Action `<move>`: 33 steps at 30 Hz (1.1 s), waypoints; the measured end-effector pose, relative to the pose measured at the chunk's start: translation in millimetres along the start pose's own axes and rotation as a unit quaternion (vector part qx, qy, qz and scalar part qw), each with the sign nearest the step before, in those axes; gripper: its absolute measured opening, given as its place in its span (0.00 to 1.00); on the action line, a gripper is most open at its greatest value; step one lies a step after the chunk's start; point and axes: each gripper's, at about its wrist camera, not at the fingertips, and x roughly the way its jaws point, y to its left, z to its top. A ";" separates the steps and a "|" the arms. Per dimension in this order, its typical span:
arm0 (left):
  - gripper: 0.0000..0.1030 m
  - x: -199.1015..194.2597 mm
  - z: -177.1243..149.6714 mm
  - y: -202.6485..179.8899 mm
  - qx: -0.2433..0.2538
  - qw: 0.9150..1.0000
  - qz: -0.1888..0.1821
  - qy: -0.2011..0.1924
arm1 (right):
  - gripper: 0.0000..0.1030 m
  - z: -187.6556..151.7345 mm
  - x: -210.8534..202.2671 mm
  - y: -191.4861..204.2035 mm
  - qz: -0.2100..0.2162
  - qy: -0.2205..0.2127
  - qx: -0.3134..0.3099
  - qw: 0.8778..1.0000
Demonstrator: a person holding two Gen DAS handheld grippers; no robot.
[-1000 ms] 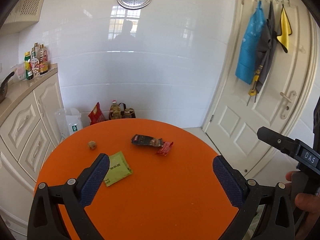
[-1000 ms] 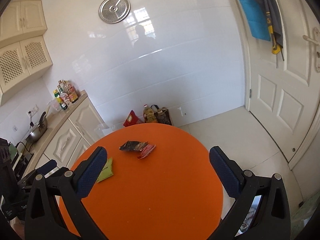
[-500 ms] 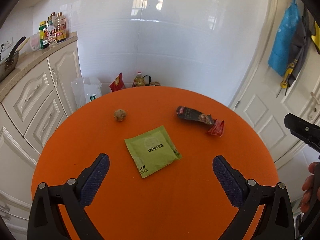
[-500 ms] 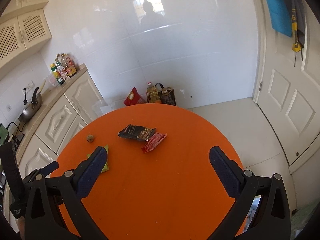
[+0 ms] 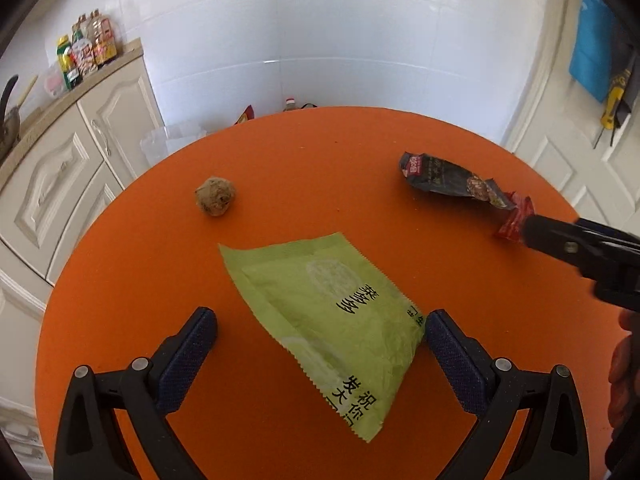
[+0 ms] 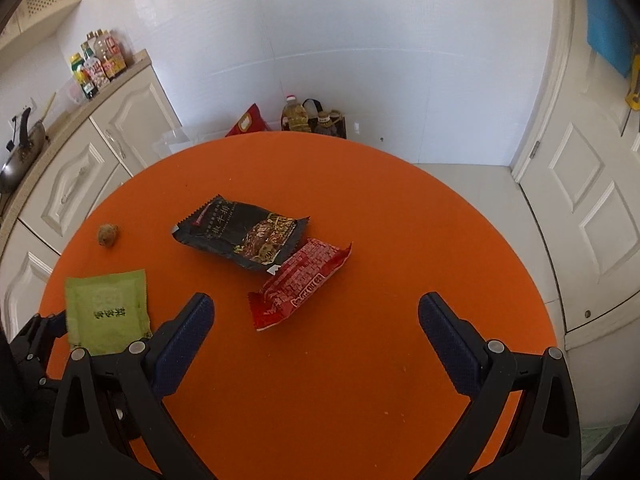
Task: Collect trash
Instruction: 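Grasp the green sachet with the left tool while the right tool grasps the red wrapper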
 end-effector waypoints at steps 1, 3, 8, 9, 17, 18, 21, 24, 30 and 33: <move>0.97 1.6 0.9 -1.5 0.002 1.000 -0.003 -0.002 | 0.97 0.8 6.2 1.8 -0.002 0.002 -0.001 1.000; 0.92 6.1 4.3 -6.7 0.007 1.000 -0.008 -0.004 | 0.85 1.7 15.8 5.1 -0.005 0.005 -0.004 1.000; 0.55 13.5 21.2 -27.0 0.023 0.999 -0.027 -0.013 | 0.62 -0.1 18.6 13.3 -0.034 -0.012 -0.035 0.999; 0.51 14.9 23.1 -29.9 0.025 0.999 -0.031 -0.016 | 0.53 -0.7 17.5 12.5 -0.038 -0.015 -0.039 0.998; 0.08 34.5 47.6 -38.0 0.007 0.996 -0.083 -0.011 | 0.21 -6.0 3.0 -13.8 0.010 -0.019 -0.021 1.000; 0.08 38.2 49.8 -32.2 0.000 0.996 -0.093 -0.011 | 0.21 -7.8 -0.1 -15.2 0.015 -0.022 -0.018 1.000; 0.07 38.6 44.2 -19.8 -0.013 0.994 -0.106 -0.014 | 0.21 -15.1 -9.0 -21.2 0.027 -0.023 -0.010 0.999; 0.06 41.2 44.1 -15.8 -0.023 0.993 -0.115 -0.015 | 0.21 -23.4 -16.6 -27.0 0.038 -0.023 -0.001 0.999; 0.06 25.1 28.0 -22.5 -0.016 0.993 -0.112 -0.037 | 0.21 -40.4 -39.9 -34.8 0.064 -0.033 0.012 0.997; 0.05 20.6 31.4 -27.8 -0.009 0.992 -0.113 -0.048 | 0.21 -46.8 -55.7 -40.1 0.076 -0.043 0.019 0.996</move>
